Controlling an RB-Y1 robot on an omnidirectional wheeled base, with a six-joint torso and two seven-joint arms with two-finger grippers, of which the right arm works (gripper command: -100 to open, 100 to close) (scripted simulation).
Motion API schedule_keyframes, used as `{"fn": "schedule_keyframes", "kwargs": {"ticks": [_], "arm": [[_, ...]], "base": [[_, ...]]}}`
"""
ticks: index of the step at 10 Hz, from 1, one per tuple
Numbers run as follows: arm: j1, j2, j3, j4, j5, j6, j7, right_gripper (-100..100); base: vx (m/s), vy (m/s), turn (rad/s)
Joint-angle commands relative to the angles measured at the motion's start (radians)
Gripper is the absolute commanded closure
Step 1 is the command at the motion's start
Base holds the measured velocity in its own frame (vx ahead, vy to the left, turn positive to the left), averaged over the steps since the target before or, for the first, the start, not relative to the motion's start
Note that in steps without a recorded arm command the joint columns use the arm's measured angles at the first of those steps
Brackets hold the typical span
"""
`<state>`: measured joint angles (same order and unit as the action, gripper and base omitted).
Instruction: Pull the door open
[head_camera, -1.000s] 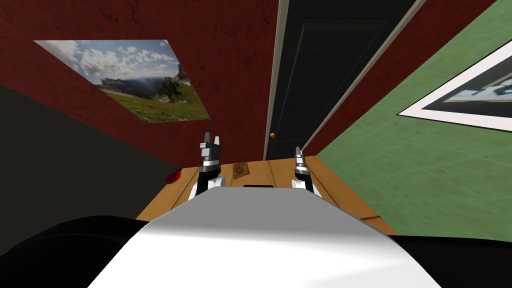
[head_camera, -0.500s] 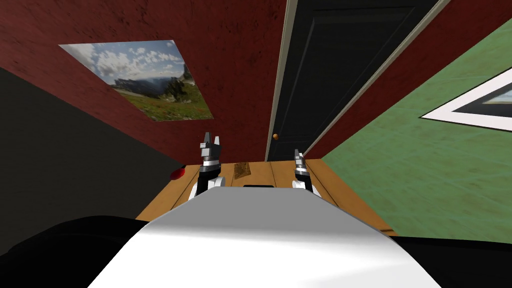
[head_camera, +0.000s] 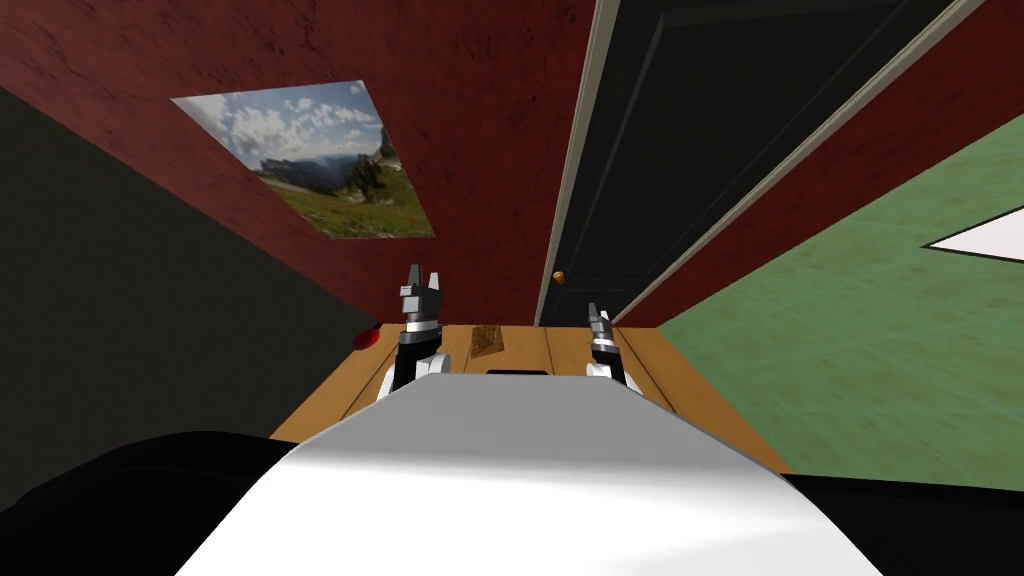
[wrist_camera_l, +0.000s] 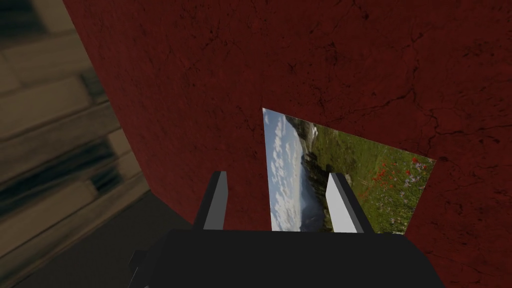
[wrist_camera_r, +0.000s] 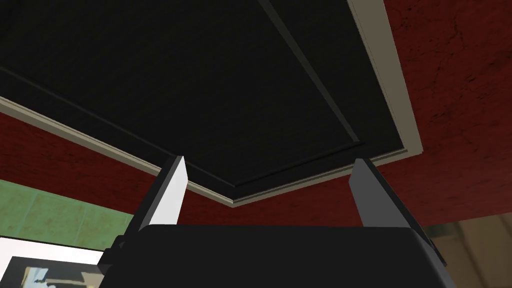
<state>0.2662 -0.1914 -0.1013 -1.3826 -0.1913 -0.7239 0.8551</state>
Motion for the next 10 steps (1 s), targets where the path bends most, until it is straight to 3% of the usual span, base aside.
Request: {"fn": "schedule_keyframes", "kwargs": {"ticks": [1,5,6,10], "arm": [[-0.013,-0.006,-0.006,0.05,-0.004,-0.012,0.047,-100],[-0.043,-0.022,-0.02,0.168,-0.013,-0.03,0.147,-100],[-0.043,-0.022,-0.02,0.171,-0.013,-0.03,0.154,-100],[-0.071,-0.037,-0.034,0.278,-0.022,-0.047,0.254,-100]], "base": [[0.062,-0.011,0.132],[0.058,-0.024,0.162],[0.051,-0.027,0.083],[0.053,-0.026,0.131]]}}
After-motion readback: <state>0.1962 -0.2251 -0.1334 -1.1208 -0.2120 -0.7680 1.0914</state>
